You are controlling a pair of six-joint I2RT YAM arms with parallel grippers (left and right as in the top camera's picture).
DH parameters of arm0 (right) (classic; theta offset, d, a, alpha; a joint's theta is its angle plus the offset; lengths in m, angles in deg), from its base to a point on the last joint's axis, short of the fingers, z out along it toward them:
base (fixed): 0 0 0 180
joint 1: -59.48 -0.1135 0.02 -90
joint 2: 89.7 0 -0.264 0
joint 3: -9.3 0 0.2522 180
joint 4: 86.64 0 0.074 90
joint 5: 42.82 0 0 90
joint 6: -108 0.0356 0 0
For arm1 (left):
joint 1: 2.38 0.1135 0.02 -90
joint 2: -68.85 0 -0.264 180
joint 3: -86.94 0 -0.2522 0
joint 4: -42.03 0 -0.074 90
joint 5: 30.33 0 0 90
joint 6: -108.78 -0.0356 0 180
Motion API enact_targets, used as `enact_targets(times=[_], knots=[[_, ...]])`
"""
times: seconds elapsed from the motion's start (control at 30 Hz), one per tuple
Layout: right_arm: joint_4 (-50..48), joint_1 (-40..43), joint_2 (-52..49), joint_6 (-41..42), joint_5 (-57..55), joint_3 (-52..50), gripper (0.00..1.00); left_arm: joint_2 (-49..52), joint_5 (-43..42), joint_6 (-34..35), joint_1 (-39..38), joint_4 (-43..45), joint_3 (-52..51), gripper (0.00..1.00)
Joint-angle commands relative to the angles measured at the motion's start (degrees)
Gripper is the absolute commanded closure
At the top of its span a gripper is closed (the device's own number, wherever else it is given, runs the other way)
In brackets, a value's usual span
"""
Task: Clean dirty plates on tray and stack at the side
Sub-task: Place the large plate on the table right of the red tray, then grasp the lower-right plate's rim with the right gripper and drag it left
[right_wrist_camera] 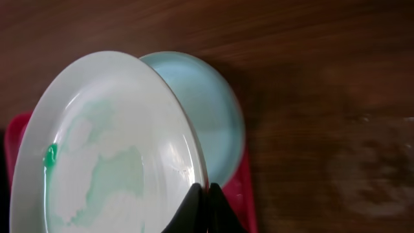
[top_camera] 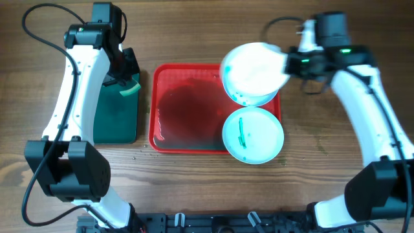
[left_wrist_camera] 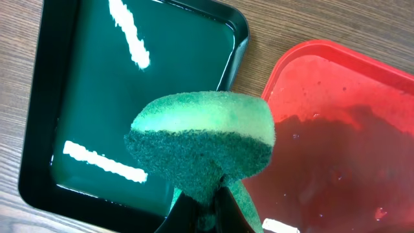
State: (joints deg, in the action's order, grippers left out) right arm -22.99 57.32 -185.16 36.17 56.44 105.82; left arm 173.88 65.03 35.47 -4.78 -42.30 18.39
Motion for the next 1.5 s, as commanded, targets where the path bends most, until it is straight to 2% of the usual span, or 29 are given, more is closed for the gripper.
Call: enact_targets(times=[0.0, 0.23, 0.47, 0.6, 0.67, 0.7, 0.87, 0.97, 1.07, 1.23, 1.47], knots=[[1.25, 9.81, 1.29, 1.57, -1.38, 0.13, 0.96, -0.68, -0.87, 0.74, 0.28, 0.0, 0.79, 0.96], [0.85, 22.1, 1.18, 7.54, -14.58, -7.02, 0.96, -0.68, -0.87, 0.72, 0.28, 0.0, 0.79, 0.96], [-9.75, 25.22, 1.18, 7.23, -17.49, -19.69, 0.96, -0.68, -0.87, 0.74, 0.28, 0.0, 0.79, 0.96], [-12.44, 25.22, 1.16, 7.28, -18.51, -23.67, 0.96, -0.68, -0.87, 0.74, 0.28, 0.0, 0.79, 0.96], [-12.0, 25.22, 1.18, 7.23, -18.4, -23.93, 0.91, -0.68, -0.9, 0.74, 0.28, -0.02, 0.79, 0.96], [-11.17, 25.22, 1.25, 7.15, -17.7, -23.58, 0.83, -0.68, -0.9, 0.74, 0.28, -0.02, 0.79, 0.96], [2.51, 25.05, 2.1, 3.21, -11.26, -13.94, 0.85, -0.68, -0.87, 0.74, 0.28, -0.63, 0.79, 0.96], [8.13, 23.71, 4.72, -2.05, -1.57, -8.9, 0.84, -0.68, -0.9, 0.72, 0.28, -0.85, 0.79, 0.96], [10.64, 20.63, 6.67, -6.21, 6.73, -8.85, 0.8, -0.68, -0.9, 0.74, 0.26, -0.87, 0.79, 0.96], [12.39, 12.13, 6.43, -7.28, 7.13, -13.55, 0.76, -0.68, -0.87, 0.74, 0.26, -0.85, 0.79, 0.96], [5.4, 3.45, 6.43, -4.22, 4.46, -24.81, 0.67, -0.68, -0.87, 0.72, 0.26, -0.85, 0.79, 0.96]])
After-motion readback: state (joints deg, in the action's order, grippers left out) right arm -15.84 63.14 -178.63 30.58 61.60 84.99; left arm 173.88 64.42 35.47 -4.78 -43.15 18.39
